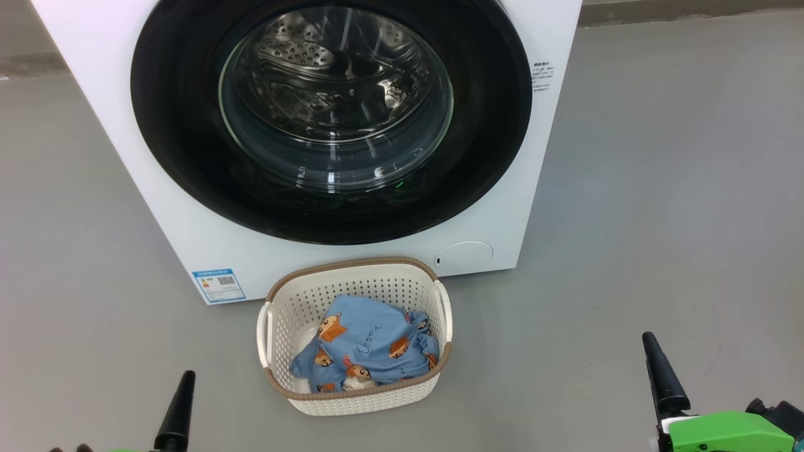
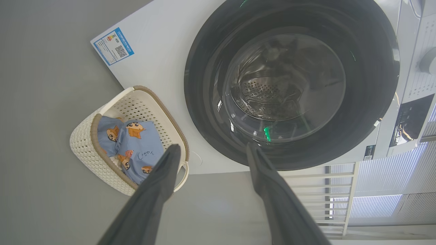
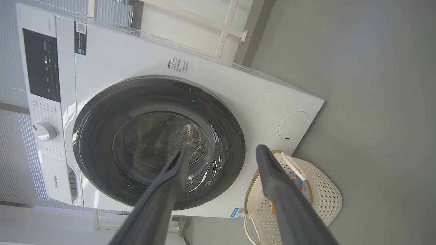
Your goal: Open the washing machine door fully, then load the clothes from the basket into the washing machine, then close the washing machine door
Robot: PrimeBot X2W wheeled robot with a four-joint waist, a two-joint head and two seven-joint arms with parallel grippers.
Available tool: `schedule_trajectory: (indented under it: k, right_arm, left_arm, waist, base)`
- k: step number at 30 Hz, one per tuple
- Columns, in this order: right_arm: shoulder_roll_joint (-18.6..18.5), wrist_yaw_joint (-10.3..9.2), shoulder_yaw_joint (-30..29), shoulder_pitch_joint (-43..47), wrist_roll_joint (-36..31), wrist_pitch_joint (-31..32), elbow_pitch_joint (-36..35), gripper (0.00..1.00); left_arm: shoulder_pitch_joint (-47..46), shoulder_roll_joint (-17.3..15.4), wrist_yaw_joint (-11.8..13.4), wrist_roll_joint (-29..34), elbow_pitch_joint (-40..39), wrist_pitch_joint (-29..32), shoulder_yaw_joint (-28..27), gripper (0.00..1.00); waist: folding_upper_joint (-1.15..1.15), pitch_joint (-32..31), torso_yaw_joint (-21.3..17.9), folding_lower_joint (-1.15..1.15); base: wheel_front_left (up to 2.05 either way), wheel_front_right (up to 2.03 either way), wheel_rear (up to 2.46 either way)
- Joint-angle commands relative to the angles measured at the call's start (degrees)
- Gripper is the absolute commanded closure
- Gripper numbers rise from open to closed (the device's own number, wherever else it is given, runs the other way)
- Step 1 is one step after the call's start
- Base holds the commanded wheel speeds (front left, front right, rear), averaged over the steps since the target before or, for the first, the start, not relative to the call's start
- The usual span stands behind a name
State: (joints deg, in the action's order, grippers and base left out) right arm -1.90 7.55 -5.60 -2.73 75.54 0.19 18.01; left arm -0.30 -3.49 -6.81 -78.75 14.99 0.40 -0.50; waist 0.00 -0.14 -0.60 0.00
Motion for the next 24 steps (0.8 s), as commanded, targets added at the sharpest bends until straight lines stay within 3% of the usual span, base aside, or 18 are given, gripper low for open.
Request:
schedule_trajectory:
  k: [1, 24]
  right_arm:
    - [-0.7, -0.02, 1.1, -3.0, -2.3, -0.8, -1.8, 0.00]
    - [-2.2, -0.03, 4.2, -4.3, -24.2, -4.6, -2.2, 0.00]
  left_arm:
    - [-2.8, -1.7, -0.2, 1.9, -2.0, -0.9, -0.4, 0.00]
    - [-3.4, -5.1, -0.3, 21.2, -2.7, -4.8, 2.9, 0.00]
  waist:
    - [0.00, 0.0, 0.0, 0.00]
    - [0.00, 0.0, 0.1, 0.00]
  base:
    - [0.00, 0.00, 0.00]
    - [0.00, 0.00, 0.00]
